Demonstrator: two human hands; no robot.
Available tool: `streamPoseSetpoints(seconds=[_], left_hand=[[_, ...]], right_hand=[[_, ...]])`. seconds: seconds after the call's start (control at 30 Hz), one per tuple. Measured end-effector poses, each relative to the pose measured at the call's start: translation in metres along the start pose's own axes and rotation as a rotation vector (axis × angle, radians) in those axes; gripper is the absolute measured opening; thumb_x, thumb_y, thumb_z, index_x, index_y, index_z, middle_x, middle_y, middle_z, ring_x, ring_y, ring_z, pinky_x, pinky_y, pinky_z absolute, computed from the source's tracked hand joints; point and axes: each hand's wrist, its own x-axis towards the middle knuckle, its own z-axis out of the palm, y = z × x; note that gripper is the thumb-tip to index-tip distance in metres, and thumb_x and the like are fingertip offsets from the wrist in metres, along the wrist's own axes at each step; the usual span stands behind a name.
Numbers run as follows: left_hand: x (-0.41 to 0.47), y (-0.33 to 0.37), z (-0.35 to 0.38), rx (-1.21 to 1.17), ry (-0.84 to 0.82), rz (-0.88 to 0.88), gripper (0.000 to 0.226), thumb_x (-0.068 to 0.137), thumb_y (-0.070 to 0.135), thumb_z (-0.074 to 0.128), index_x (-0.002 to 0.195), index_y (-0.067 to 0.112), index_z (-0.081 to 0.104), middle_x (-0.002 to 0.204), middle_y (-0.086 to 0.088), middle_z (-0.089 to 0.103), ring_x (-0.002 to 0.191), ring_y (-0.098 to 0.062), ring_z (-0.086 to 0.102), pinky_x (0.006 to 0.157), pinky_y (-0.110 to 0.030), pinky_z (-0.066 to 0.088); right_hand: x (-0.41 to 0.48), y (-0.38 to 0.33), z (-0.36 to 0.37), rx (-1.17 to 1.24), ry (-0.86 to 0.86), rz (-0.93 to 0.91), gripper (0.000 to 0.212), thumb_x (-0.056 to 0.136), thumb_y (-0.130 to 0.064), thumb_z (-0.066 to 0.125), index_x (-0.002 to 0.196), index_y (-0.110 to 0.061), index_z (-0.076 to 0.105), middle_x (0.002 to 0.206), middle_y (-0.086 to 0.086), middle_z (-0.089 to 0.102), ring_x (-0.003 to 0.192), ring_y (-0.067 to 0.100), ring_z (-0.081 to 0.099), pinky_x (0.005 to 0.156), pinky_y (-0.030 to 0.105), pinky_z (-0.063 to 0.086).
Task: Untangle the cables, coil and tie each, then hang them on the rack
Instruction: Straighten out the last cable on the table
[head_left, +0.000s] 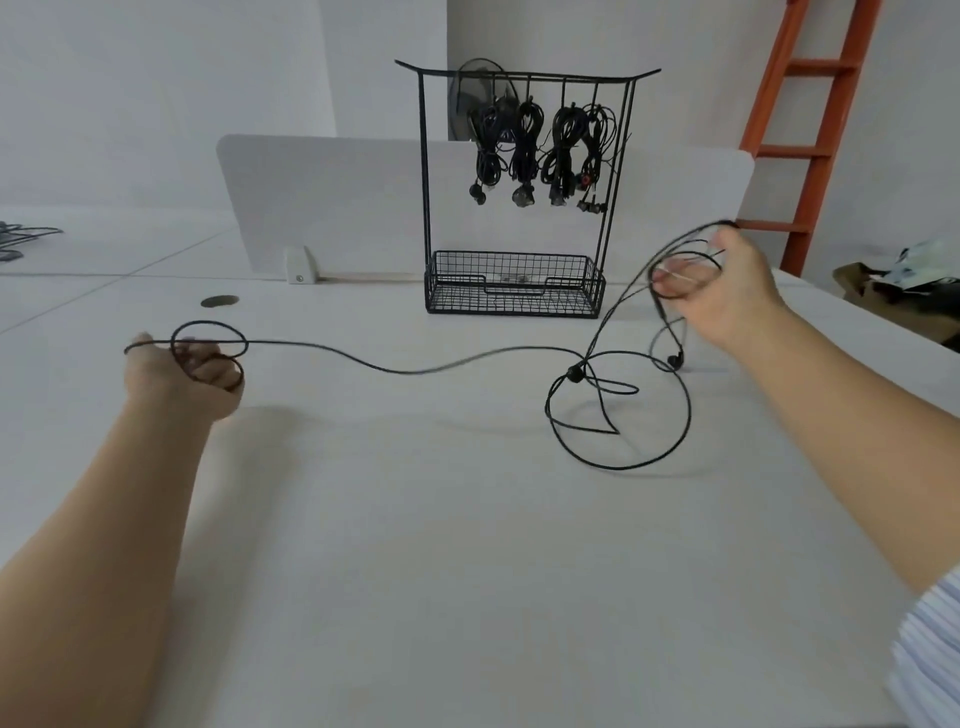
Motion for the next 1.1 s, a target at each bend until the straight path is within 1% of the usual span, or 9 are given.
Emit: streamPoseSetpoints(seconds=[0.17,0.27,0.43,0.57,0.67,0.73,0.83,0.9,1.1], left_hand=[[-0.025,-0.018,0.028,0.192,-0.503,-0.134,0.101,0.081,0.075,-0.003,0.074,0.009,0.074,0.047,0.004,0.039,0.034,-0.009,0.026,0.045,-0.011,0.024],[-0.034,-0.02,0.035,0.349,-0.867,-0.142,0.124,0.056,0.087,0.011,0.132,-0.005,0.046,0.067,-0.016,0.055,0.055,-0.022,0.034,0.075,-0.031,0.046],[-0.048,-0.037,0.053,0.238,-0.61,-0.201,0.094,0.088,0.066,-0.001,0.065,0.009,0.069,0.038,0.007,0.033,0.031,-0.008,0.014,0.035,-0.017,0.013],[-0.053,-0.033,0.057,0.107,-0.333,-0.173,0.071,0.09,0.063,0.01,0.075,0.012,0.055,0.037,0.006,0.028,0.029,-0.009,0.018,0.037,-0.016,0.014],[-0.059,-0.031,0.059,0.04,-0.277,-0.145,0.065,0.09,0.061,0.013,0.075,0.012,0.053,0.037,0.006,0.027,0.03,-0.01,0.016,0.039,-0.018,0.012],[-0.062,-0.029,0.059,-0.017,-0.247,-0.122,0.064,0.091,0.06,0.013,0.075,0.012,0.053,0.037,0.006,0.027,0.03,-0.01,0.015,0.04,-0.019,0.012],[-0.061,-0.025,0.057,-0.109,-0.225,-0.106,0.062,0.093,0.054,0.014,0.072,0.01,0.052,0.038,0.006,0.028,0.033,-0.011,0.014,0.039,-0.019,0.014],[-0.058,-0.019,0.052,-0.175,-0.198,-0.088,0.059,0.093,0.051,0.013,0.07,0.011,0.05,0.039,0.006,0.028,0.033,-0.011,0.015,0.038,-0.018,0.015],[-0.031,0.006,0.021,-0.366,0.06,-0.071,0.058,0.097,0.039,0.019,0.068,0.008,0.058,0.039,0.004,0.028,0.032,-0.013,0.017,0.039,-0.013,0.016]], right_hand=[[-0.023,-0.005,0.039,-0.324,-0.374,0.057,0.031,0.094,-0.051,0.03,0.106,-0.029,0.049,0.094,0.009,0.06,0.086,0.028,0.062,0.08,0.043,0.047],[-0.027,0.002,0.051,-0.353,-0.355,0.177,0.047,0.094,-0.055,0.027,0.126,-0.025,0.042,0.081,0.013,0.066,0.071,0.03,0.067,0.064,0.035,0.054],[-0.018,0.021,0.044,-0.296,-0.055,0.202,0.016,0.099,-0.015,0.029,0.104,-0.011,0.043,0.078,0.02,0.054,0.053,0.026,0.056,0.049,0.028,0.05],[0.005,0.032,0.019,-0.961,0.034,-0.114,0.038,0.088,0.0,0.035,0.124,-0.006,0.047,0.104,0.017,0.048,0.08,0.022,0.053,0.067,0.032,0.043],[-0.03,0.034,0.023,-1.417,-0.519,-0.461,0.058,0.08,0.008,0.05,0.134,-0.012,0.044,0.137,0.008,0.04,0.124,0.02,0.04,0.103,0.018,0.029],[-0.077,0.044,0.036,-1.419,-1.034,-0.252,0.055,0.086,-0.01,0.06,0.136,-0.02,0.041,0.139,-0.005,0.041,0.119,0.004,0.042,0.096,0.006,0.027],[-0.107,0.079,0.034,-1.776,-1.272,-0.278,0.066,0.083,-0.035,0.064,0.14,-0.031,0.031,0.12,-0.012,0.047,0.109,0.003,0.043,0.088,0.017,0.032],[-0.095,0.09,0.029,-1.926,-1.092,-0.476,0.047,0.089,-0.023,0.055,0.134,-0.029,0.043,0.111,-0.003,0.058,0.106,0.013,0.051,0.079,0.023,0.035],[-0.01,0.025,0.022,-1.203,-0.039,-0.63,0.029,0.086,0.0,0.051,0.11,-0.009,0.065,0.106,0.002,0.064,0.089,0.019,0.06,0.083,0.03,0.047]])
